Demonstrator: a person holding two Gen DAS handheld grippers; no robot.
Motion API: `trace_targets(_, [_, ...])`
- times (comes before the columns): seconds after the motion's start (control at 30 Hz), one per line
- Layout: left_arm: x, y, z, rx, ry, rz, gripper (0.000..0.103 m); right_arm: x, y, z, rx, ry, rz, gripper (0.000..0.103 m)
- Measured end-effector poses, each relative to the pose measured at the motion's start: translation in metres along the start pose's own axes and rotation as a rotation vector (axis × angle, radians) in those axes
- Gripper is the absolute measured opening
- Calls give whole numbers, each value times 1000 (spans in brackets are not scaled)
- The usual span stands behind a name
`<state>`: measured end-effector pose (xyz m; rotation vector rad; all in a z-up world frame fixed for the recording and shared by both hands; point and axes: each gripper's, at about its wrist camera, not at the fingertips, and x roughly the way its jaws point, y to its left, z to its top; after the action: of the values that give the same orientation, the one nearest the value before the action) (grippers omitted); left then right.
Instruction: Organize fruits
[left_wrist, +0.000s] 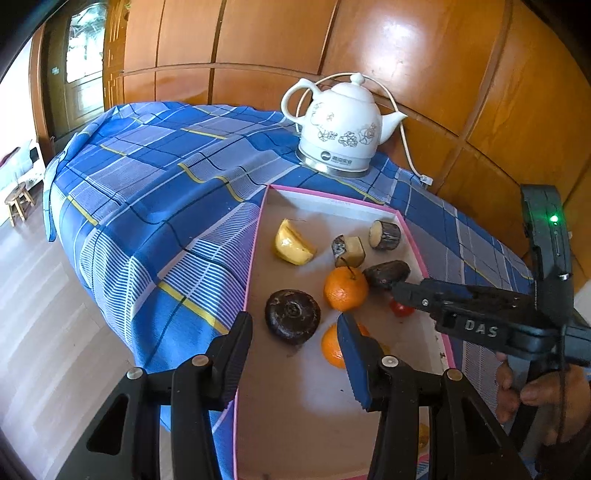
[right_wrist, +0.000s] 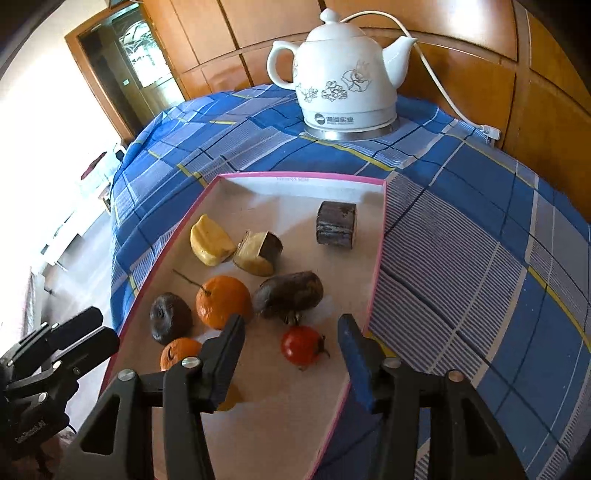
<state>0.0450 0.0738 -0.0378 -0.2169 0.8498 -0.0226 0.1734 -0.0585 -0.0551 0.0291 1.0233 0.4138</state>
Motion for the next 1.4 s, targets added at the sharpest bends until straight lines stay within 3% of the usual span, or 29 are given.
trace_targets(0.1, [-4,-4,-1,11,-10,3,51,-2,3,-2,4,-8,0,38])
trace_targets(0.83, [-29,-26,-12,72,-84,5,56,-50,17,-43,46,-97,-28,38])
trace_targets(1.2, [-44,-32,-25,85,-158,40,80,-80,22,-74,87,-183,-153,49])
trace_targets(1.4, [-50,-34,-27,92,-187,50,86,-91,20,-89,110,-210,-209,50])
